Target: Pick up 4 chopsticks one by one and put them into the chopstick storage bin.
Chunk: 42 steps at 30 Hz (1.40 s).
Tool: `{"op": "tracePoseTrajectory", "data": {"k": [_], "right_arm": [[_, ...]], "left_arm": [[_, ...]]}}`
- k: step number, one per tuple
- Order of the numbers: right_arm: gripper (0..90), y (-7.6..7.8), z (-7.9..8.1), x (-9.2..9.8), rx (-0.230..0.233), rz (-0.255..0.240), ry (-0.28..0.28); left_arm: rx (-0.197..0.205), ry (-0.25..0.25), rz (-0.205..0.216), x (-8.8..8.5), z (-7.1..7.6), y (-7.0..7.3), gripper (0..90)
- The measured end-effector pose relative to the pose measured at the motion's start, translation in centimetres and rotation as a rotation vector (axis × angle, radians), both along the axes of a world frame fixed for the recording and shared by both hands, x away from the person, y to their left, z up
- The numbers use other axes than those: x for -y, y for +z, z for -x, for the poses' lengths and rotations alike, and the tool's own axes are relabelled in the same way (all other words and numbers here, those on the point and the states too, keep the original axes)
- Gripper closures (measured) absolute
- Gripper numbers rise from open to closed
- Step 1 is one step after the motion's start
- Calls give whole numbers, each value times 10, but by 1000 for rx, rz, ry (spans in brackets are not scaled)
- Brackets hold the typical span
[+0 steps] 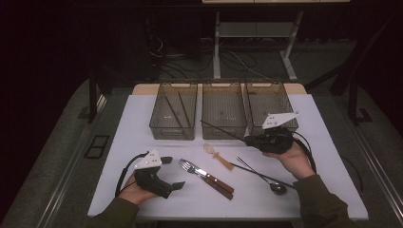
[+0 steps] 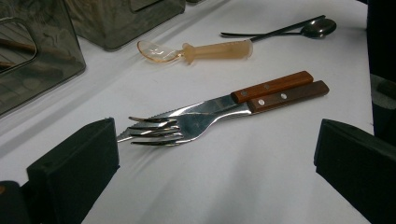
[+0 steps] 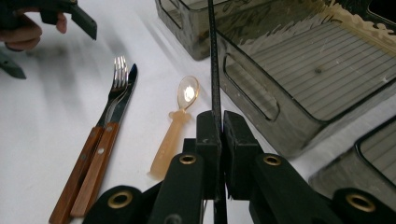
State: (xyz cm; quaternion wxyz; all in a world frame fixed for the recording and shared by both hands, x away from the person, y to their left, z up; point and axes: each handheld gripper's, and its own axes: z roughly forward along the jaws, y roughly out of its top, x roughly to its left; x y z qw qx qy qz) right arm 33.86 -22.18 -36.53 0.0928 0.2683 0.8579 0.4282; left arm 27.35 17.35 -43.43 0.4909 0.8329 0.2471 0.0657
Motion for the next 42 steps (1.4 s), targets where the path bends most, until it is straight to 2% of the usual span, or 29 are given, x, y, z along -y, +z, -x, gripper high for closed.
{"op": "tracePoseTrajectory", "data": {"k": [8, 16, 31, 36, 37, 38, 42], "right_arm": [[858, 3, -16, -19, -17, -24, -31], [857, 11, -34, -42, -31, -12, -48], [857, 27, -58, -78, -38, 21, -87], [857, 31, -70, -92, -35, 30, -100], [857, 31, -72, -96, -39, 34, -104], [857, 32, -75, -99, -43, 36, -107], [857, 33, -84, -113, -47, 44, -115]], "left_arm": [[-1, 2, 1, 1, 1, 0, 0], [0, 0, 4, 1, 1, 0, 0], [1, 0, 16, 1, 2, 1, 0], [1, -2, 20, 2, 2, 1, 0], [-2, -8, 9, 1, 2, 2, 0], [-7, 2, 24, 2, 3, 1, 0], [-3, -5, 22, 2, 3, 2, 0]]}}
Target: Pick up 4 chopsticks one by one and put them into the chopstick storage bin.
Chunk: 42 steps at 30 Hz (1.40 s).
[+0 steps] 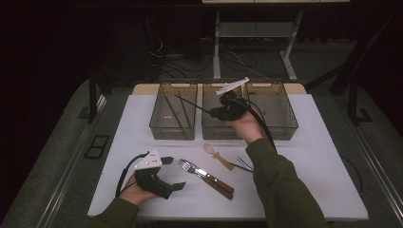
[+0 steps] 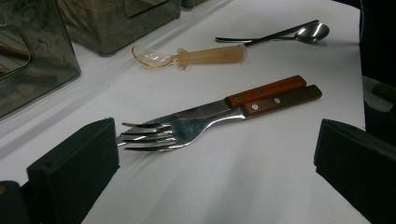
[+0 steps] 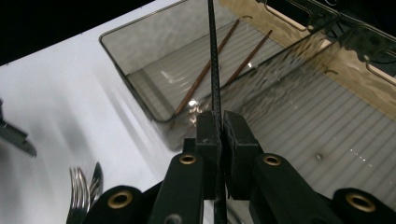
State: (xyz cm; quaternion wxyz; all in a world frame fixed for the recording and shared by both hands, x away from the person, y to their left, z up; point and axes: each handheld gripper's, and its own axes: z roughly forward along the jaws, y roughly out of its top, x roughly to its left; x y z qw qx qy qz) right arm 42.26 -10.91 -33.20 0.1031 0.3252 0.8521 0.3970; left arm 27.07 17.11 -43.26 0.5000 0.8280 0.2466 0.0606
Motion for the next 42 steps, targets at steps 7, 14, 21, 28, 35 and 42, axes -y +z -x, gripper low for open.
{"op": "tracePoseTrajectory", "data": {"k": [7, 14, 21, 28, 35, 42], "right_arm": [[857, -2, -19, -25, -14, 25, -16], [857, -9, -40, -49, -36, 48, -53], [857, -19, -60, -69, -50, 70, -90], [857, -26, -72, -86, -64, 98, -118], [856, -32, -78, -100, -74, 111, -135], [847, -36, -80, -109, -83, 112, -129]], "left_arm": [[7, -12, 2, 0, -1, 1, 0], [10, -21, 6, 0, 0, 1, 0], [11, -29, 6, 0, 0, 2, 0], [12, -30, 12, 0, -1, 2, 0], [10, -34, 18, 0, -1, 2, 0], [8, -39, 20, 0, -1, 2, 0]]}}
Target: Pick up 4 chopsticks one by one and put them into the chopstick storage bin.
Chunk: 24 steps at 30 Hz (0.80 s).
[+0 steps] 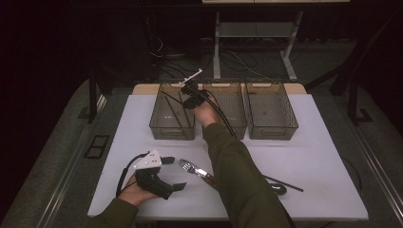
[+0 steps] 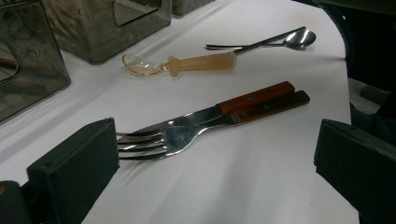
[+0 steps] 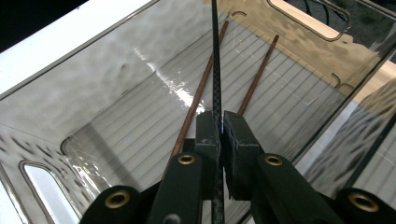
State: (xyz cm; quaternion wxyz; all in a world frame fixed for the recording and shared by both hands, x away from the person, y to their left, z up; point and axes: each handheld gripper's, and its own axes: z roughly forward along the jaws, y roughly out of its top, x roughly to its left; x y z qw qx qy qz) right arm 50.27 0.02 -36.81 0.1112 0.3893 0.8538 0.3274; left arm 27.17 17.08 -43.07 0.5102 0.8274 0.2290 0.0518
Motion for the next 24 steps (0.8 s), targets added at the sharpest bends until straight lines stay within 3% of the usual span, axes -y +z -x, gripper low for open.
{"op": "tracePoseTrajectory", "data": {"k": [10, 16, 24], "right_arm": [[692, 10, 4, 10, 12, -27, 24], [572, 19, 12, 29, 23, -79, 40], [492, 30, 33, 63, 51, -134, 63]], "left_arm": [[2, -1, -3, -1, -1, 0, 0], [2, 4, -3, -2, 0, 0, 0], [0, 9, -3, 0, 0, -1, 0]]}}
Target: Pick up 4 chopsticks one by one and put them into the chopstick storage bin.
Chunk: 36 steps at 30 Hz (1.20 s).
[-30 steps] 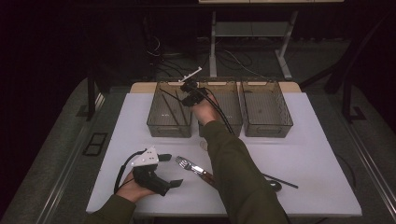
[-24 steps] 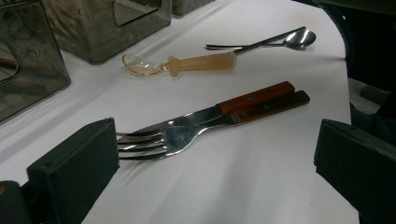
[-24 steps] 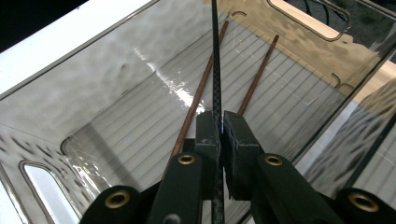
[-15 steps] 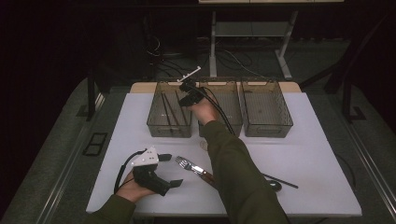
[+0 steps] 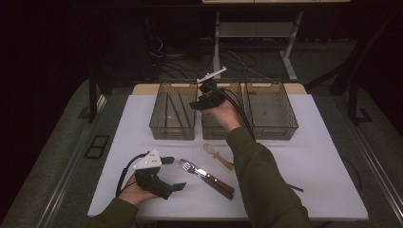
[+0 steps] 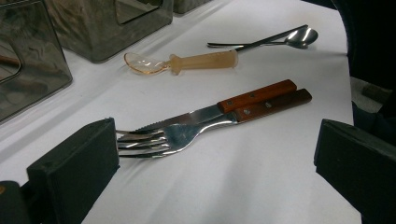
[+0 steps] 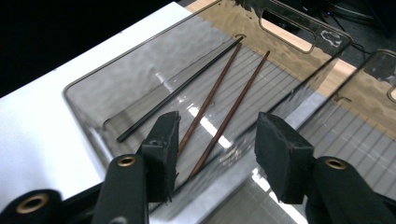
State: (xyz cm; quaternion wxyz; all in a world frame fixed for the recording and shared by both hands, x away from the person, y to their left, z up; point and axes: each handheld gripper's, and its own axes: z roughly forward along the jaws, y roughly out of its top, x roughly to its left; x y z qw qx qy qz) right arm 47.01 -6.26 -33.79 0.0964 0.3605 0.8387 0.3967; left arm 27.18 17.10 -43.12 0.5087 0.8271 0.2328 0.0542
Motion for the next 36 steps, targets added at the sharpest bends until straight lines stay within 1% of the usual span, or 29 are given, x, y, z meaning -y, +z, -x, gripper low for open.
{"op": "tracePoseTrajectory", "data": {"k": [4, 6, 7, 11, 12, 13, 18, 19, 21, 22, 23, 24, 25, 28, 33, 36], "right_arm": [[449, 3, 11, 15, 0, -32, 10], [426, 4, 15, 22, 7, -28, 17], [413, 5, 18, 25, 6, -23, 26], [370, 6, 26, 37, 15, -15, 42], [357, 6, 29, 40, 17, -14, 44], [348, 6, 31, 43, 18, -10, 48], [295, 4, 42, 56, 36, 5, 68], [295, 4, 44, 58, 35, 5, 70], [292, 4, 48, 64, 30, 8, 84], [285, 3, 50, 66, 32, 8, 88], [285, 3, 52, 69, 36, 6, 94], [284, 3, 55, 72, 35, 5, 96], [280, 2, 57, 74, 35, 7, 97], [277, 0, 63, 83, 40, -3, 105], [266, -5, 73, 97, 58, -15, 122], [266, -8, 80, 105, 60, -21, 128]], "left_arm": [[2, -2, -11, 0, -1, -1, 0], [-1, -1, -17, 0, 0, 0, 0], [-2, 1, -10, 0, 0, -1, 0], [-1, 1, -12, 0, 0, -1, 0], [-9, 6, -7, 0, 0, -1, 0], [-7, 1, -15, 0, 0, -1, 0], [-7, 3, -19, -1, 0, -1, 0], [-12, 5, -21, -1, 0, -1, 0], [-8, 2, -26, -1, 0, -1, 0], [-12, 9, -19, -1, 0, -1, 0], [-7, 4, -22, -1, 0, -1, 0], [-13, 8, -19, -1, 0, -2, 0], [-9, 6, -20, -1, 0, -2, 0], [-14, 11, -19, -1, 0, -2, 0], [-8, 9, -24, -1, 0, -2, 0], [-7, 8, -25, -2, -1, -2, 0]]}}
